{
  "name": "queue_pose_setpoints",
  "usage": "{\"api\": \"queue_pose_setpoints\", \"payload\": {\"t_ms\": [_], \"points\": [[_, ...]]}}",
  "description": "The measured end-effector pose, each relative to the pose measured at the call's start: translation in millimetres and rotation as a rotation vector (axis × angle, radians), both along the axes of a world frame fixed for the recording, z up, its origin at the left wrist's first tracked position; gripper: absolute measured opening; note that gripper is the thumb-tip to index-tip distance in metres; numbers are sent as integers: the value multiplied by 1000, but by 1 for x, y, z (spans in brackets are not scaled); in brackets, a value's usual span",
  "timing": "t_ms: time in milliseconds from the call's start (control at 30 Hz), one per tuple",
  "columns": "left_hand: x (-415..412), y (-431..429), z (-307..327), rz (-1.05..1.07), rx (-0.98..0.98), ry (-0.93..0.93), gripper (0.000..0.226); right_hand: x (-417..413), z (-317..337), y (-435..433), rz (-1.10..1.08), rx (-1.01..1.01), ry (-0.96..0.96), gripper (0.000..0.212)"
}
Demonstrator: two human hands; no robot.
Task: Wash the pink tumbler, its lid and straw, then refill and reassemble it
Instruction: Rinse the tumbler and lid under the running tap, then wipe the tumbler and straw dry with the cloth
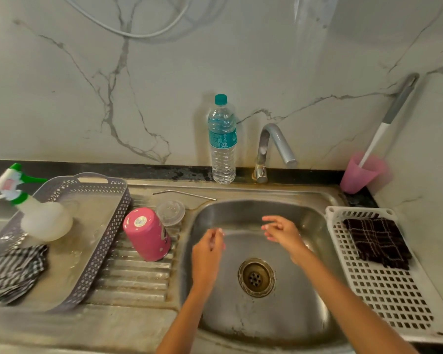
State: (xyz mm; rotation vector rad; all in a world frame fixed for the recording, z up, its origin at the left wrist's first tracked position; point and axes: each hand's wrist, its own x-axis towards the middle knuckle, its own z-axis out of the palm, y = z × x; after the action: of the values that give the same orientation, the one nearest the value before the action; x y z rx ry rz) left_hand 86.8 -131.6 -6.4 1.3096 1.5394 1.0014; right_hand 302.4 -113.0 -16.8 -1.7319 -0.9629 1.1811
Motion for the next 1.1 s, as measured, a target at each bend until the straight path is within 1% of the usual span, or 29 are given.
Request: {"api": "queue_pose_setpoints", "payload": {"t_ms": [67,167,233,300,367,433,467,567,633,733,867,967,1033,1100], "points": [[-20,-11,4,50,60,27,21,-18,-8,-11,16,-31,2,23],[-48,-21,2,118,127,42,11,-49,-11,-14,65,-44,4,19],[-63,-28,1,210,175,68,8,-69,-6,-13,101,-35,13,17],[-74,-33,2,333,215,115,14,-85,2,-10,134,-18,12,17],[-85,-34,2,457,233,124,29,-98,10,-8,159,-3,2,17],[-95,-28,1,556,261,144,52,-105,16,-8,174,2,-14,16],[-99,-24,0,567,267,134,64,-107,19,-8,178,3,-23,15],[-104,-8,6,485,210,5,103,-108,24,-11,180,14,-40,17],[-106,4,11,427,201,-62,115,-105,25,-14,176,23,-56,18],[-107,15,17,375,204,-86,114,-97,26,-19,174,30,-71,17],[-99,18,25,380,198,-73,97,-81,30,-23,170,47,-89,19],[-76,15,33,328,236,-124,94,-63,37,-25,147,79,-121,19],[-50,12,40,260,225,-160,92,-47,41,-30,135,112,-193,17],[-21,9,43,168,206,-179,90,-29,44,-37,152,137,-316,14]]}}
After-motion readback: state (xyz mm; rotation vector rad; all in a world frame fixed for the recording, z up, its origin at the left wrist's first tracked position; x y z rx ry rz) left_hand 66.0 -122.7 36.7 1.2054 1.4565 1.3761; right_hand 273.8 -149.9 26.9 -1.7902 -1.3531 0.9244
